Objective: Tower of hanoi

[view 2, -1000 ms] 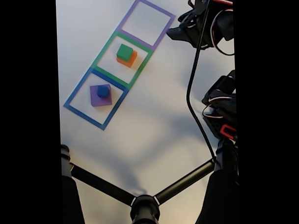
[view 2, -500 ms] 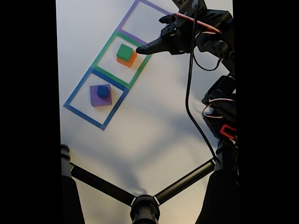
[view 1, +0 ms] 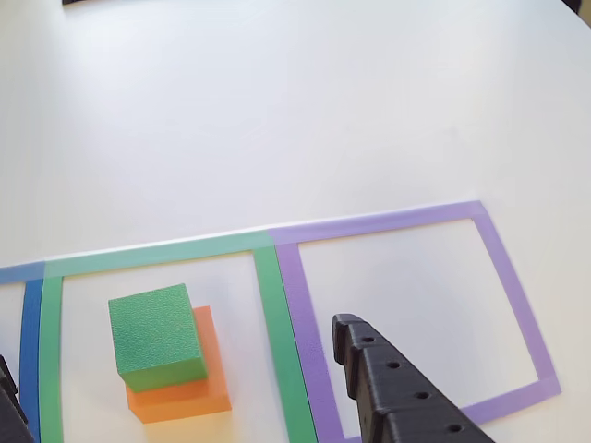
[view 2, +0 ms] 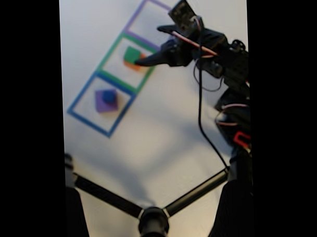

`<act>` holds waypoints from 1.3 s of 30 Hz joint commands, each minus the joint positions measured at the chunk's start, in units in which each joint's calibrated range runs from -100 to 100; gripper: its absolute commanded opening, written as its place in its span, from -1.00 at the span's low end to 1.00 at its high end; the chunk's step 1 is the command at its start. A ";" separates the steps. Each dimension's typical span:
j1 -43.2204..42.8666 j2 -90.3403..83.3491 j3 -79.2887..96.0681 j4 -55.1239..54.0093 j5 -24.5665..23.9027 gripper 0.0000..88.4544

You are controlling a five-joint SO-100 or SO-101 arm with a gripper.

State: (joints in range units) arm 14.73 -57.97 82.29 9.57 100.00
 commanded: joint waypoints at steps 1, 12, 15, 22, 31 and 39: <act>-1.27 5.72 2.81 -13.09 0.00 -0.01; -4.09 27.60 3.90 -39.72 0.00 -0.01; -4.32 32.16 3.81 -44.25 0.00 -0.01; -5.01 42.42 2.27 -51.54 0.00 -0.02; -8.36 50.99 -0.37 -58.25 0.00 -0.06; -9.81 55.00 -1.91 -61.09 0.00 -0.07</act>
State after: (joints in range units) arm 5.24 -2.73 82.20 -49.68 100.00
